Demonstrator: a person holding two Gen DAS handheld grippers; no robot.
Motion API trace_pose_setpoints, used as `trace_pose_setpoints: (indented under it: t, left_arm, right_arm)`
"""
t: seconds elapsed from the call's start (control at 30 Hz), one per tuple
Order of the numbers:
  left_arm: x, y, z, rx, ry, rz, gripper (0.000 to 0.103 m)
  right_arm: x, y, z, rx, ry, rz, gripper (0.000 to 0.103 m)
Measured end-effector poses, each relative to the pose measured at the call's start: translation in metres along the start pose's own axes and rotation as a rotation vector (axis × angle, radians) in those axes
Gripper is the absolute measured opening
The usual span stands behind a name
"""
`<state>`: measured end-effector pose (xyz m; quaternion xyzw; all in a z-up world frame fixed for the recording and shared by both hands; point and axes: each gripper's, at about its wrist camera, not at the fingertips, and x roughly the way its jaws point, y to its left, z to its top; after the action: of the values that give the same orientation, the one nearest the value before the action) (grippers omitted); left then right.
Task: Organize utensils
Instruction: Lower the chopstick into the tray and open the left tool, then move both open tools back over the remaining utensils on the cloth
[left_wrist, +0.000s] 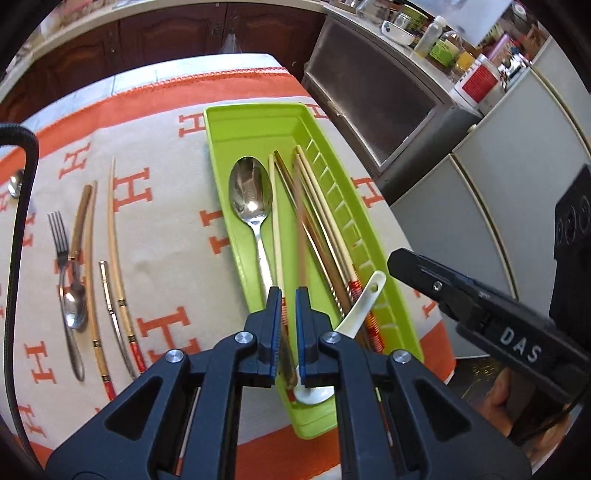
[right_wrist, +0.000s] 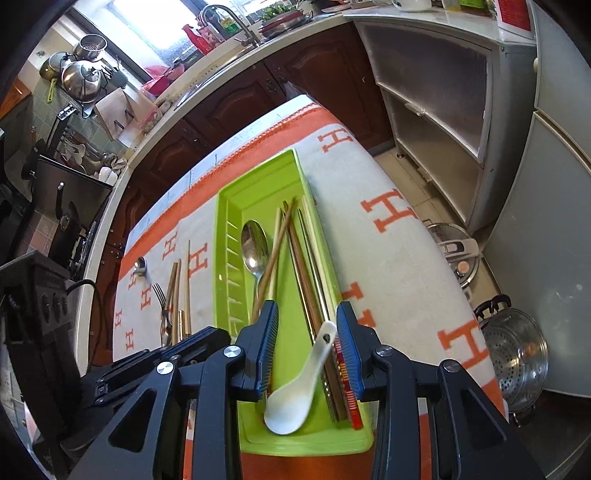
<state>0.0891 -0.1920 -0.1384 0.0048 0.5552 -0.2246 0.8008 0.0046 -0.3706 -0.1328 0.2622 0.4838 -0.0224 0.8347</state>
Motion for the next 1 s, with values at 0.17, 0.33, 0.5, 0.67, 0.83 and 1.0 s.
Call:
trace_pose_setpoints:
  t: [0.17,0.33,0.5,0.67,0.83,1.0]
  left_arm:
    - [-0.013,0.010,-0.006,-0.022,0.007,0.008,0.006]
    - [-0.032,0.037,-0.013,-0.069,-0.005,0.021,0.010]
    - [-0.053,0.057,-0.025,-0.115,-0.033,0.042,0.016]
    - [-0.076,0.078,-0.038,-0.155,-0.078,0.082,0.030]
    - [-0.095,0.099,-0.049,-0.192,-0.112,0.104,0.031]
    - [-0.108,0.120,-0.057,-0.229,-0.144,0.124,0.031]
  right_arm:
    - [0.002,0.001,-0.003,-0.020,0.017,-0.009,0.034]
    - [0.000,0.019,-0.005,-0.059,0.017,-0.015,0.034]
    - [-0.005,0.038,-0.007,-0.095,0.013,-0.007,0.034]
    - [-0.010,0.059,-0.016,-0.135,0.016,0.003,0.034]
    - [-0.014,0.087,-0.027,-0.192,0.022,0.014,0.034]
    - [-0.012,0.113,-0.035,-0.246,0.033,0.021,0.034]
